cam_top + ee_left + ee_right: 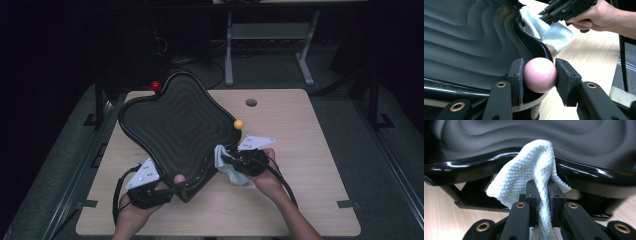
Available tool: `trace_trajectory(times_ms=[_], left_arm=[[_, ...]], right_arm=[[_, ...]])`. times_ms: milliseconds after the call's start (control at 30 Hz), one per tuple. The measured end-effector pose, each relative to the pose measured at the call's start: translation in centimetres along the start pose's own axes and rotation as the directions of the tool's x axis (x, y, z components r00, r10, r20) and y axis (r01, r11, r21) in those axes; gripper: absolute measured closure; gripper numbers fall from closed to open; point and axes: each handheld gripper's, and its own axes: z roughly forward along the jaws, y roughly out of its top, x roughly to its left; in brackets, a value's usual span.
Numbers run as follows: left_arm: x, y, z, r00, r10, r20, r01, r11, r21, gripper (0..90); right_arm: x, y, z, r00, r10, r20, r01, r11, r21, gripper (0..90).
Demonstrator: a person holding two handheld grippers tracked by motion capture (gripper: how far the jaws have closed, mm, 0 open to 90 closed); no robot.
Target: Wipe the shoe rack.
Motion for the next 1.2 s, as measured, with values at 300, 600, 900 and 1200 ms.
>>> trace_trajectory(times_ms=[300, 600, 900, 1200], left_arm=[[0.1, -0.2, -0.2, 1.0000, 0.002, 0.003, -0.002, 1.0000, -0.004, 60.6], [0.2, -0.2, -0.3, 0.9999, 0.000, 0.010, 0.000, 1.0000, -0.004, 60.6], [0.6, -0.1, -0.2, 1.0000, -0.006, -0.003, 0.006, 1.0000, -0.005, 60.5], [1.2, 0.3, 0.7, 0.9996, -0.011, -0.025, 0.010, 0.9998, -0.016, 60.5]], right_arm=[[-2.1, -0.7, -2.0, 0.9975, 0.043, 0.056, -0.042, 0.999, -0.007, 81.1], [-5.8, -0.4, -2.2, 0.9841, 0.110, 0.139, -0.110, 0.994, -0.009, 81.1], [-3.2, -0.1, -1.2, 0.9948, 0.059, 0.083, -0.059, 0.998, -0.006, 81.0], [-0.3, -1.0, 2.4, 0.9994, 0.036, -0.003, -0.036, 0.999, 0.027, 81.0]])
